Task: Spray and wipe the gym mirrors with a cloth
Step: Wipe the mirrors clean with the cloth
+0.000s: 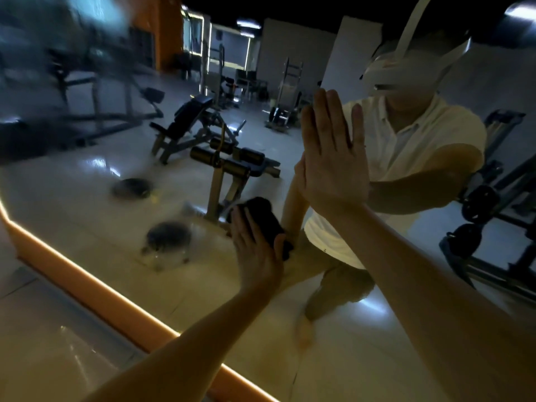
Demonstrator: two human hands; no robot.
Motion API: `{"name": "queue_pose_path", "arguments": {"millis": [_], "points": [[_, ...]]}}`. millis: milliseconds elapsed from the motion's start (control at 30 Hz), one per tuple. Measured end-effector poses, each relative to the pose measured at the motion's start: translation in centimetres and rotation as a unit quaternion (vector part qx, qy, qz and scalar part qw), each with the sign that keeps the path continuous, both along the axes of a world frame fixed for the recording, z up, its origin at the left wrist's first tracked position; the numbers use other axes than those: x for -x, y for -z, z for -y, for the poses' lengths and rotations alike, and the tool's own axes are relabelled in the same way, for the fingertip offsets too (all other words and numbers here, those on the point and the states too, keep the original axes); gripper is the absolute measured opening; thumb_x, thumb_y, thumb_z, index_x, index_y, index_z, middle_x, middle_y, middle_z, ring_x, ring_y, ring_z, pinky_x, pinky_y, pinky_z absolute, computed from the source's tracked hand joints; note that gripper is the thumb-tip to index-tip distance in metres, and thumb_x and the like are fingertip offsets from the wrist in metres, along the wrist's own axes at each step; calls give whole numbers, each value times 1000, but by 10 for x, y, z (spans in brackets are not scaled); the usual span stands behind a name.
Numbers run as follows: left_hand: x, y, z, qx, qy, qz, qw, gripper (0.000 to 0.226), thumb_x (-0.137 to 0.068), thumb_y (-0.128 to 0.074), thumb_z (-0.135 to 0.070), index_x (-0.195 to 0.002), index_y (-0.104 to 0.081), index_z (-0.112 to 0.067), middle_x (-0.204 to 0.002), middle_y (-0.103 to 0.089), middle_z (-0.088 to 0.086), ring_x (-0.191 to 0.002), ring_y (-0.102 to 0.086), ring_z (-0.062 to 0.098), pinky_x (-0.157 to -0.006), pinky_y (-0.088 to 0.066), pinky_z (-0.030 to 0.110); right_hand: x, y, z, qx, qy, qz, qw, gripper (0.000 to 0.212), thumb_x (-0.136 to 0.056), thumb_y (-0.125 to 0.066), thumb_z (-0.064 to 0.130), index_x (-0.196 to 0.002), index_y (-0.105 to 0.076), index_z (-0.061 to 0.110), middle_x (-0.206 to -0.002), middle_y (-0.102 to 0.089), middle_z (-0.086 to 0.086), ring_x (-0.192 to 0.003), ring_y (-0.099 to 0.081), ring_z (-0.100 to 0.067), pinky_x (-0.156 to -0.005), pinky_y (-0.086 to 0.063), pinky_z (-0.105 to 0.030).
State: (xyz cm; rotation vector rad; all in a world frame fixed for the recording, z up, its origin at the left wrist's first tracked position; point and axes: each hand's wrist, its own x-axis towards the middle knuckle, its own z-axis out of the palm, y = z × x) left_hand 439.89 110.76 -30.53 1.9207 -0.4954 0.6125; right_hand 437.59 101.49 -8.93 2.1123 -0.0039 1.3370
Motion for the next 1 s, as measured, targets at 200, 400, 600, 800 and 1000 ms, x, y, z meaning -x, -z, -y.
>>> {"name": "queue_pose_path", "arguments": {"millis": [200, 400, 600, 800, 1000], "points": [[49, 14, 42, -159, 48, 210, 963, 67, -114, -26, -47, -162, -17, -1, -167, -20, 31, -158, -16, 44, -123, -30, 61, 5, -2, -2, -2, 6, -37, 999, 65, -104, -31, 25, -162, -13, 3, -171, -11, -20, -159, -6, -36, -127, 7, -54], [-12, -16, -9, -66, -10, 61, 996, 83, -109, -39, -55, -166, 11, -23, -174, 3, 13, -160, 2, 30, -124, -17, 48, 11, -8, -8, -11, 23, -67, 997, 69, -104, -28, 31, -163, -6, 3, -171, -1, -21, -159, 3, -36, -126, 13, -53], [-38, -47, -11, 117, -85, -138, 980, 84, -105, -23, -60, -166, 1, -8, -174, -1, 19, -160, -8, 39, -128, -18, 56, 13, -9, -10, -6, 29, -73, 997, 67, -106, -16, 34, -163, -2, 3, -171, 3, -21, -159, 5, -35, -126, 11, -55], [1, -53, 10, -21, 39, 137, 990, 72, -111, -22, -51, -167, -1, -10, -175, 3, 18, -162, 4, 32, -131, -4, 46, 17, -11, -9, -3, 34, -74, 997, 72, -106, -29, 36, -163, -2, 2, -170, 5, -22, -159, 7, -36, -126, 12, -55], [-70, -89, -42, 5, -6, 78, 997, 73, -109, -27, -49, -168, 4, -17, -175, 6, 14, -162, -4, 35, -128, -17, 58, 12, -9, -8, 1, 38, -71, 997, 67, -108, -21, 37, -163, -7, 1, -171, 0, -23, -159, 3, -37, -127, 8, -55]]}}
